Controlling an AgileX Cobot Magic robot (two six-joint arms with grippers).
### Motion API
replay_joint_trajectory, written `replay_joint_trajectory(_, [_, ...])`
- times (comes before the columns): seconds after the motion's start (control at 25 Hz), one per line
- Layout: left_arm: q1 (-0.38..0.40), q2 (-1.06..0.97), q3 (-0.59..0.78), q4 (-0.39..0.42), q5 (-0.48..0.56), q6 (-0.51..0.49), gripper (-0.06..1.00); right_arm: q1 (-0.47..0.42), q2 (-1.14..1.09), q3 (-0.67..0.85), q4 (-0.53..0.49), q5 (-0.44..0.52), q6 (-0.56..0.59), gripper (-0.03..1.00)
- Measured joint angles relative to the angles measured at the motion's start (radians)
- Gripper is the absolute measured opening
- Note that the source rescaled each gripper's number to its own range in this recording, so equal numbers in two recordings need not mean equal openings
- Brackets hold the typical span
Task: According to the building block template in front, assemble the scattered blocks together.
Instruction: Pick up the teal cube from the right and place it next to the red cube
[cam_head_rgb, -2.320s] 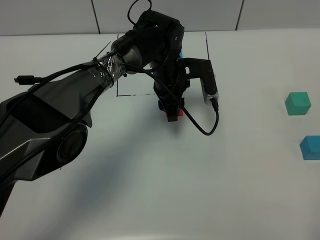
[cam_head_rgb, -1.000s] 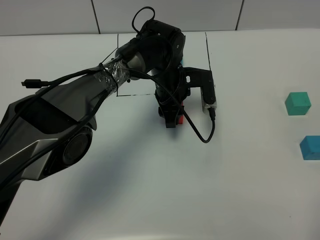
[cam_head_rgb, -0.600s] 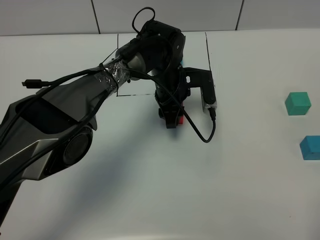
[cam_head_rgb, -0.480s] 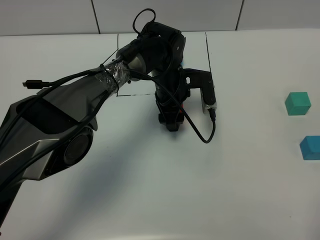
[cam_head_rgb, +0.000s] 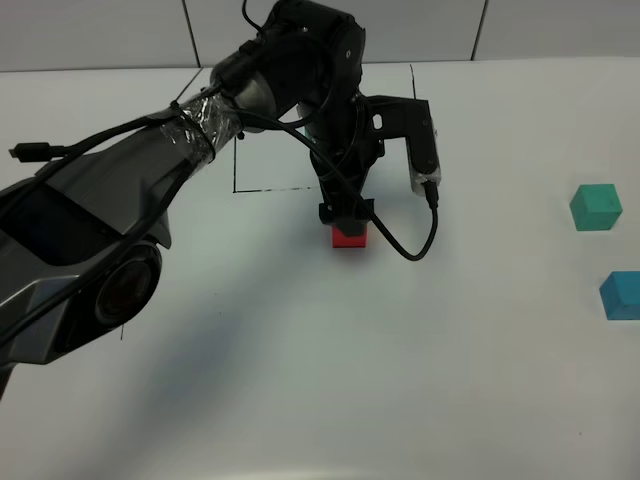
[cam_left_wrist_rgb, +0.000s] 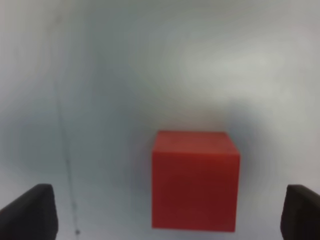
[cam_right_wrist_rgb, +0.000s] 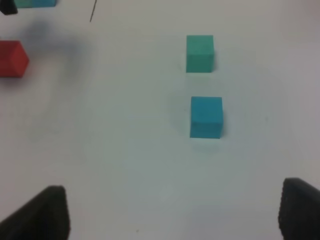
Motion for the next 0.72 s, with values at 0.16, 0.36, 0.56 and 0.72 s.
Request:
replay_joint_trajectory(0.16, [0.003, -0.050, 0.000, 0.001, 0.001, -0.053, 1.00, 0.000, 0.000, 0.000, 0.000, 0.000, 0.000, 0.81])
replay_joint_trajectory(0.36, [0.050, -0.111, 0.000, 0.002, 0.002, -0.186, 1.00, 0.000, 0.000, 0.000, 0.000, 0.000, 0.000, 0.81])
replay_joint_trajectory(0.56, [0.159, -0.168, 0.005, 0.006, 0.002, -0.334, 1.00, 0.000, 0.000, 0.000, 0.000, 0.000, 0.000, 0.81])
replay_joint_trajectory(0.72, [0.241, -0.259, 0.078, 0.007, -0.006, -0.370, 0.99, 0.000, 0.000, 0.000, 0.000, 0.000, 0.000, 0.81])
